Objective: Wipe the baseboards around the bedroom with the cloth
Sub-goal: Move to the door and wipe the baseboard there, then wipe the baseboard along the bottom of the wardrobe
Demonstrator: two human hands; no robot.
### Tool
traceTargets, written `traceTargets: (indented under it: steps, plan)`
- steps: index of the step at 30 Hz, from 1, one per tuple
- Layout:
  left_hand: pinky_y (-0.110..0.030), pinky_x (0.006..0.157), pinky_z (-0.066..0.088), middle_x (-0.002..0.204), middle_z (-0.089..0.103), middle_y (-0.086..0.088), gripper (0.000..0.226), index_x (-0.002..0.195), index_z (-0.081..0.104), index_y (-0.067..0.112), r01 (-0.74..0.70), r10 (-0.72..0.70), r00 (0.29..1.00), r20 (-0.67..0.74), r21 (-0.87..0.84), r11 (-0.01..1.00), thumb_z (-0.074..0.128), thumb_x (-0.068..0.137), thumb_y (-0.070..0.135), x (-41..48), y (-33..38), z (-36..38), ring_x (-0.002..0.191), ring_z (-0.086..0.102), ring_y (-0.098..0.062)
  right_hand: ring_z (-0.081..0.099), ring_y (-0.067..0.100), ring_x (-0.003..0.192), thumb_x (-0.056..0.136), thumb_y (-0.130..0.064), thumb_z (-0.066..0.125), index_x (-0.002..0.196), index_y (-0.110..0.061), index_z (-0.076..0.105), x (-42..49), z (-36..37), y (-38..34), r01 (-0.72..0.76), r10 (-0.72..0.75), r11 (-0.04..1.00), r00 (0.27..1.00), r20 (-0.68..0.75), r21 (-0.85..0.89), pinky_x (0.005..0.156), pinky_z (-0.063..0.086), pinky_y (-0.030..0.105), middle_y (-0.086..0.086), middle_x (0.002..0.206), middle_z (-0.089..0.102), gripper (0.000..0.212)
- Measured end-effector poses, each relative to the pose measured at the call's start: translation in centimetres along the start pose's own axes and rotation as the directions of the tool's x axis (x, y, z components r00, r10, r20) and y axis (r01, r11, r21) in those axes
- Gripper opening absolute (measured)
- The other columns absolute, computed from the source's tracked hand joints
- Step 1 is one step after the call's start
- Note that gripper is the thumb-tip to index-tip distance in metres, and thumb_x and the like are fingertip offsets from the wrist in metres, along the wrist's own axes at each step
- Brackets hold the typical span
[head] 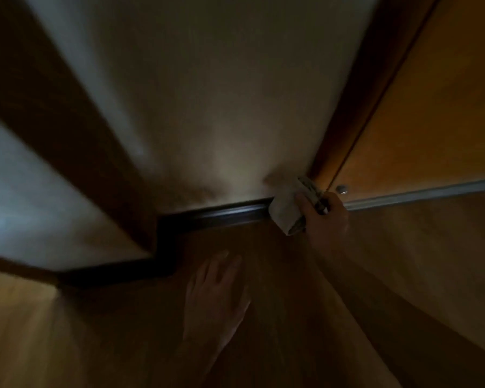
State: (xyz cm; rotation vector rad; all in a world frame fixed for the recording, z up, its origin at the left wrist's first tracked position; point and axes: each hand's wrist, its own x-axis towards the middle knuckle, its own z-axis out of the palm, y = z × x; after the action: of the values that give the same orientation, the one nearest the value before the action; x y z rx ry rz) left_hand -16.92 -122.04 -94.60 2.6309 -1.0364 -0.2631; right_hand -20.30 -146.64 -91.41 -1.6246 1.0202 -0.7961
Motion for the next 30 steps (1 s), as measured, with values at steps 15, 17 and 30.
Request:
traceTargets:
  steps: [15, 17, 30]
  plan:
    - [-0.047, 0.126, 0.009, 0.161, 0.037, -0.007, 0.061, 0.142, 0.056, 0.024, -0.757, 0.842, 0.539, -0.026, 0.424, 0.498, 0.064, 0.085, 0.046, 19.7, 25.6, -19.2, 0.153, 0.022, -0.028, 0.068, 0.020, 0.079, 0.088, -0.042, 0.073, 0.096, -0.017, 0.065, 4.5, -26.0, -23.9, 0.103, -0.107, 0.993, 0.993, -0.059, -0.065, 0.060, 0.054, 0.036, -0.001, 0.085, 0.065, 0.028]
    - [-0.045, 0.127, 0.007, 0.165, 0.029, -0.005, 0.062, 0.147, 0.051, 0.028, -0.744, 0.850, 0.526, 0.026, 0.499, 0.445, 0.055, 0.088, 0.045, 21.7, 27.0, -19.8, 0.155, 0.014, -0.025, 0.070, 0.019, 0.079, 0.087, -0.041, 0.075, 0.096, -0.019, 0.066, 4.9, -27.4, -23.9, 0.057, -0.057, 0.998, 0.997, -0.048, 0.017, 0.060, 0.060, 0.038, 0.001, 0.088, 0.068, 0.025]
    - [-0.046, 0.126, -0.002, 0.169, 0.012, -0.010, 0.072, 0.159, 0.032, 0.020, -0.531, 0.800, 0.596, 0.074, 0.784, 0.323, 0.037, 0.091, 0.043, 23.2, 27.1, -17.9, 0.157, 0.006, -0.027, 0.062, -0.001, 0.076, 0.094, -0.031, 0.070, 0.101, -0.021, 0.059, 13.6, -26.4, -14.7, 0.167, -0.167, 0.985, 0.986, -0.001, 0.047, 0.060, 0.050, 0.017, -0.010, 0.085, 0.063, 0.017]
